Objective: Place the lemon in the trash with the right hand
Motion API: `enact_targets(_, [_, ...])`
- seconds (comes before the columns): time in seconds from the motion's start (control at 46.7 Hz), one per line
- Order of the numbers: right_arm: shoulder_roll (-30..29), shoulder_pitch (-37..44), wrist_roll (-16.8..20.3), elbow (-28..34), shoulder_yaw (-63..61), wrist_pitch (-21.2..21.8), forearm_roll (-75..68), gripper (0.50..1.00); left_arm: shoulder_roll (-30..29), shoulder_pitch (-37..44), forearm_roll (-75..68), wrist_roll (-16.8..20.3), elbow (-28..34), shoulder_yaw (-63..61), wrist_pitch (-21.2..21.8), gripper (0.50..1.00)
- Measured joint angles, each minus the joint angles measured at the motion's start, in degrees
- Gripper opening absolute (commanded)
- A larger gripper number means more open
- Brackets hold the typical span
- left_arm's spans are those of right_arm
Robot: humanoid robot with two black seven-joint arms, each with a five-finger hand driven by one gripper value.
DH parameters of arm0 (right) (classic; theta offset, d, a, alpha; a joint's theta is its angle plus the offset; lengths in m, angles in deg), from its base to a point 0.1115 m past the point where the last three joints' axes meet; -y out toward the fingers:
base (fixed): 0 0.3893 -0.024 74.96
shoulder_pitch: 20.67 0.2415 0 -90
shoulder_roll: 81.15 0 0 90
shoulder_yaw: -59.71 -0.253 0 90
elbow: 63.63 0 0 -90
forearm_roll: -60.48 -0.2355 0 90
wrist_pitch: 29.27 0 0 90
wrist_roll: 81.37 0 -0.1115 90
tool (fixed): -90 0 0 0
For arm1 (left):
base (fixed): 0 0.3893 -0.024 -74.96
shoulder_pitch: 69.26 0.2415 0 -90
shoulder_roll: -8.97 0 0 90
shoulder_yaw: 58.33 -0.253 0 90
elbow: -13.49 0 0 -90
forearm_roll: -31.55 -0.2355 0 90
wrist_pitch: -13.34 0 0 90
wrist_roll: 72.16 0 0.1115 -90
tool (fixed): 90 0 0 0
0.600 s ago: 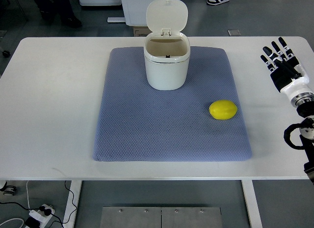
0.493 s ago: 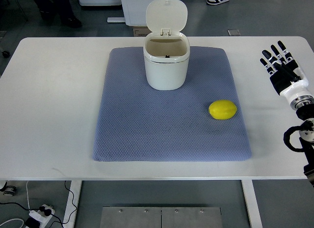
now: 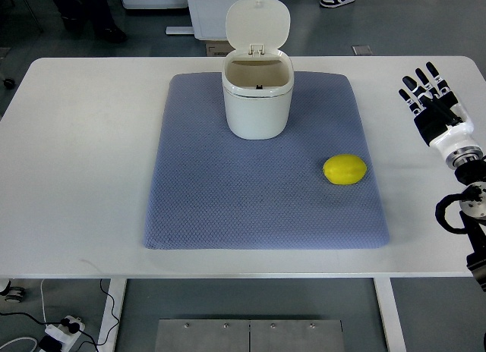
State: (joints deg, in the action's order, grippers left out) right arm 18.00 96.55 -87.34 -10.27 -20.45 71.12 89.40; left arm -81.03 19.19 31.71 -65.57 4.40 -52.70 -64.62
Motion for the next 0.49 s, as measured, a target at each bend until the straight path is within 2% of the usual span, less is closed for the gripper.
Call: enact_targets(0.493, [0.2,0.4,0.1,0.0,0.0,0.0,0.0,1.0,0.0,0.1,0.0,0.0,0.0,0.0,0.0,1.0])
